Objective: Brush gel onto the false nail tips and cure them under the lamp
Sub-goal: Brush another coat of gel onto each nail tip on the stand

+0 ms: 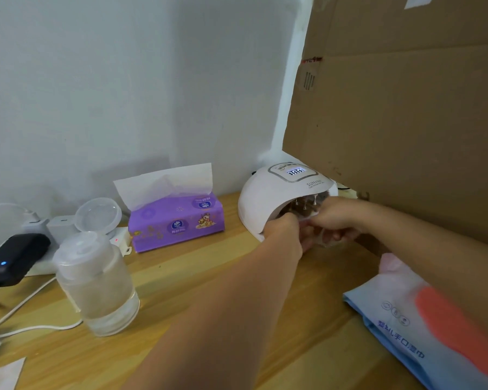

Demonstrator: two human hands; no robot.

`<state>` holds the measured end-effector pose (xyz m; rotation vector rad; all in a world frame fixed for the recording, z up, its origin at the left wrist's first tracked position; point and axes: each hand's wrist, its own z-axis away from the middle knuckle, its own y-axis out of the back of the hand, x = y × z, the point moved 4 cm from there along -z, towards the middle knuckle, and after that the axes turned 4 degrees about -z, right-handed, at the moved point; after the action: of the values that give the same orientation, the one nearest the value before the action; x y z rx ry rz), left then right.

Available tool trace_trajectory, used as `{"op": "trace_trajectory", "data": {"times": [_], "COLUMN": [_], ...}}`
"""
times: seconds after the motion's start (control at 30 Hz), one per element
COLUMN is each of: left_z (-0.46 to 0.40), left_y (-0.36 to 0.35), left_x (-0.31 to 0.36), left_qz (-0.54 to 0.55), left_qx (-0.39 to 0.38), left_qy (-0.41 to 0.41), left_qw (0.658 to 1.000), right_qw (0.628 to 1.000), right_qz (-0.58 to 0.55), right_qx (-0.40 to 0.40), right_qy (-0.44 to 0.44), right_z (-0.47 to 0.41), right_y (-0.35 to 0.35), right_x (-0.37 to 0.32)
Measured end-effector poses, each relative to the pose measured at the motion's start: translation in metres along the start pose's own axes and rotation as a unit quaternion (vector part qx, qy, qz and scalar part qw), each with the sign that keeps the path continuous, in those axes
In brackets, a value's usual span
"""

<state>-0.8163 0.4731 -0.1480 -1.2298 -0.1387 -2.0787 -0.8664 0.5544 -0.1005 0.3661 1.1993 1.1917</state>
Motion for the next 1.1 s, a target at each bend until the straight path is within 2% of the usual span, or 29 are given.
{"op": "trace_trajectory", "data": {"times": [0.07,0.13,0.2,0.27,0.33,0.4,0.53,0.7,0.83,1.0,1.1], "left_z": [0.0,0.002,-0.001,-0.004,-0.006,-0.005,0.006,0.032,0.051,0.082,0.112], "left_y": [-0.002,-0.004,-0.007,-0.01,-0.01,-0.009,-0.007,0.006,0.023,0.06,0.093], "left_x": [0.0,0.0,-0.002,-0.005,-0.008,-0.008,-0.009,-0.014,-0.007,0.001,0.0], "left_qz": [-0.045,-0.08,-0.115,-0.158,-0.187,-0.197,-0.26,-0.318,-0.349,-0.45,-0.47], "left_qx": [-0.019,-0.029,-0.035,-0.036,-0.03,-0.033,-0.074,-0.152,-0.185,-0.206,-0.229], "left_qy": [-0.015,-0.038,-0.075,-0.114,-0.131,-0.135,-0.158,-0.151,-0.172,-0.202,-0.251], "left_qw": [0.999,0.996,0.99,0.98,0.973,0.971,0.95,0.924,0.903,0.845,0.814], "right_qw": [0.994,0.986,0.981,0.98,0.976,0.972,0.97,0.959,0.962,0.956,0.96], "right_qz": [0.102,0.159,0.195,0.18,0.121,0.076,0.097,0.171,0.151,0.14,0.1], "right_qx": [-0.021,-0.039,-0.017,0.045,0.1,0.109,0.097,0.131,0.137,0.139,0.115], "right_qy": [-0.022,-0.034,-0.009,0.064,0.149,0.193,0.2,0.186,0.183,0.216,0.237], "right_z": [0.01,0.021,0.03,0.031,0.025,0.016,-0.008,-0.021,-0.018,-0.021,-0.017], "right_y": [0.014,0.028,0.044,0.059,0.065,0.06,0.041,0.032,0.03,0.029,0.029], "right_x": [-0.008,-0.019,-0.032,-0.046,-0.056,-0.059,-0.057,-0.056,-0.065,-0.067,-0.058]}}
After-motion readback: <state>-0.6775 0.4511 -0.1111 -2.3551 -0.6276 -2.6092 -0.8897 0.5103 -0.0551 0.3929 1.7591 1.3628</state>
